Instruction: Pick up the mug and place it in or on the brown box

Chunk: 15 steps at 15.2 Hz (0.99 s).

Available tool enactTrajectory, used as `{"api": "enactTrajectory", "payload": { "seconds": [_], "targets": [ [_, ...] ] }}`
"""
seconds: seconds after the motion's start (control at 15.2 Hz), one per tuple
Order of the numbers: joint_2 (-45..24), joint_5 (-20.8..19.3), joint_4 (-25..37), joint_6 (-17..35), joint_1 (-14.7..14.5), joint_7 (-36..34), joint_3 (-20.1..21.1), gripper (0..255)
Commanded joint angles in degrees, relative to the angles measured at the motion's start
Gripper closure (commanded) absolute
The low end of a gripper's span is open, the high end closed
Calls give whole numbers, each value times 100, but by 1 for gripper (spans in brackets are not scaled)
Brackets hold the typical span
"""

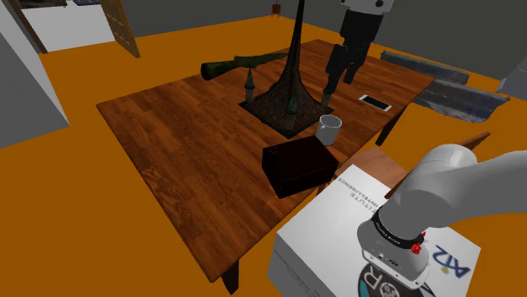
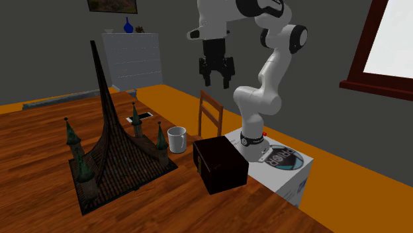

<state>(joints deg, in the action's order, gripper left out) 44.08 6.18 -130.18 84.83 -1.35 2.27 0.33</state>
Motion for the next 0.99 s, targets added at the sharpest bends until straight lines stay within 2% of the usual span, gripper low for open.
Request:
{"api": "enactTrajectory", "payload": {
  "seconds": [0.0,0.46,0.92],
  "targets": [
    [0,0,0,0,0,0,0,0],
    [-227,-440,-797,985,248,658,-546,0],
    [-846,-825,-1270,2073,508,1294,-1135,0]
  ]
}}
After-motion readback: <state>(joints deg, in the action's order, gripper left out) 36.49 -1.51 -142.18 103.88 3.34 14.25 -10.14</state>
